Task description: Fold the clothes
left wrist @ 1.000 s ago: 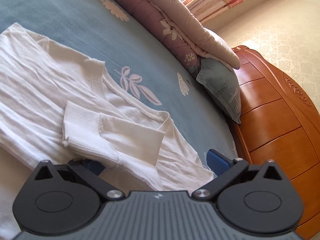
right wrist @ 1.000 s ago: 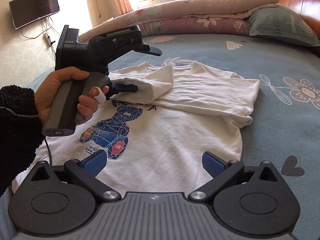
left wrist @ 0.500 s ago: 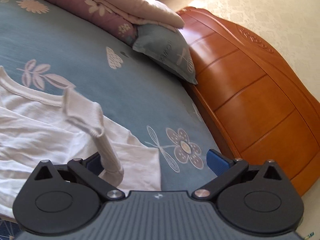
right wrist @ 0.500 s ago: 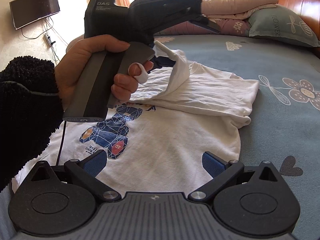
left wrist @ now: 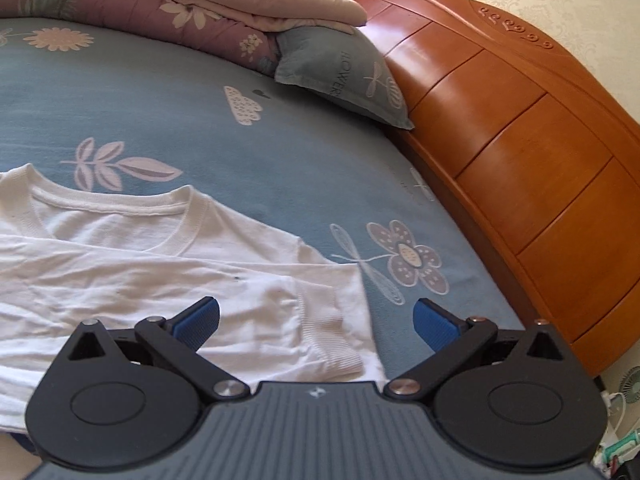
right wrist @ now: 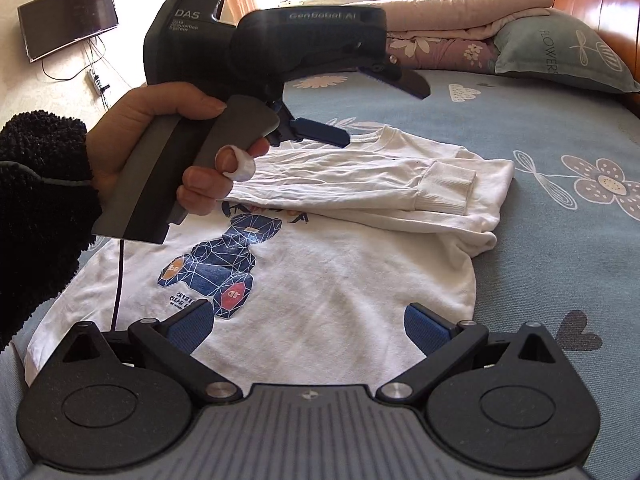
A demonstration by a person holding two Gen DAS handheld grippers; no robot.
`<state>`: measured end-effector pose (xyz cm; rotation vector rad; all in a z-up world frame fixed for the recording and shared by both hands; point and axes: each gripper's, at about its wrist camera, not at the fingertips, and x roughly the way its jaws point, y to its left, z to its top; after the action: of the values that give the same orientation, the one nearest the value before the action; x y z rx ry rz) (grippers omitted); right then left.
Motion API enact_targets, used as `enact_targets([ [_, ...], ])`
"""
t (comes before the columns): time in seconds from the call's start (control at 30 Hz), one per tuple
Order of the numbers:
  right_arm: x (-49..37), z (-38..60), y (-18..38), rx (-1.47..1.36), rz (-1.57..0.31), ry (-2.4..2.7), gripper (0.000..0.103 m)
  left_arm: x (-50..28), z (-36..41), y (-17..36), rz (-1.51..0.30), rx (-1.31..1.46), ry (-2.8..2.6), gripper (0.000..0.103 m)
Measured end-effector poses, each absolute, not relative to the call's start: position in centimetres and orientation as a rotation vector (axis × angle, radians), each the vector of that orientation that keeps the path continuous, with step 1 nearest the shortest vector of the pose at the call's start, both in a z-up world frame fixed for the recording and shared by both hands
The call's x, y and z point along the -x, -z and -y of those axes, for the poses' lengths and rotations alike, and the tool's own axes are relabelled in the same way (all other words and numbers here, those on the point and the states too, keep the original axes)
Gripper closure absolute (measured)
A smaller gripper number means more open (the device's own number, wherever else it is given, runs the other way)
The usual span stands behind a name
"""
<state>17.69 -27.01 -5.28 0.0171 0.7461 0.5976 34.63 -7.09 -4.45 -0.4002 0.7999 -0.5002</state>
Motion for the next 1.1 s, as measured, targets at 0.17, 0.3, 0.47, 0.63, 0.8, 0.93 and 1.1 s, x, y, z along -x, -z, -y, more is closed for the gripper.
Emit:
enact_targets([
  [0.17, -17.9, 26.9, 5.4, -0.017, -0.754, -0.594, 0.000, -35.4, 6.3, 7.6, -0.903, 0.395, 0.424, 0.001],
  [0.3, -17.9, 26.5, 5.5, -0.008, -0.757, -0.607, 0.000, -35.1, 7.2, 6.0, -0.889, 0.375, 0.487, 0.001],
  [0.47, -17.9, 25.8, 6.0, 0.019, -0.784, -0.614, 0.000, -35.2, 9.5, 5.7, -0.897, 0.306, 0.554, 0.001],
  [0.63, -18.3, 25.7, 6.7, 0.028, -0.812, -0.611, 0.000, -34.8, 9.7, 6.8, -0.955, 0.298, 0.534, 0.001],
  [0.8, -19.0, 25.8, 8.4, 0.036, -0.858, -0.601, 0.000, -32.5, 8.6, 3.8, -0.886, 0.251, 0.540, 0.001],
  [0.93, -18.6, 25.2, 8.6, 0.075, -0.847, -0.585, 0.000, -30.5, 5.4, 1.2, -0.852, 0.241, 0.483, 0.001],
  [1.1, -18.3, 24.4, 8.7, 0.153, -0.847, -0.574, 0.000, -28.2, 0.7, -1.7, -0.812, 0.242, 0.385, 0.001],
])
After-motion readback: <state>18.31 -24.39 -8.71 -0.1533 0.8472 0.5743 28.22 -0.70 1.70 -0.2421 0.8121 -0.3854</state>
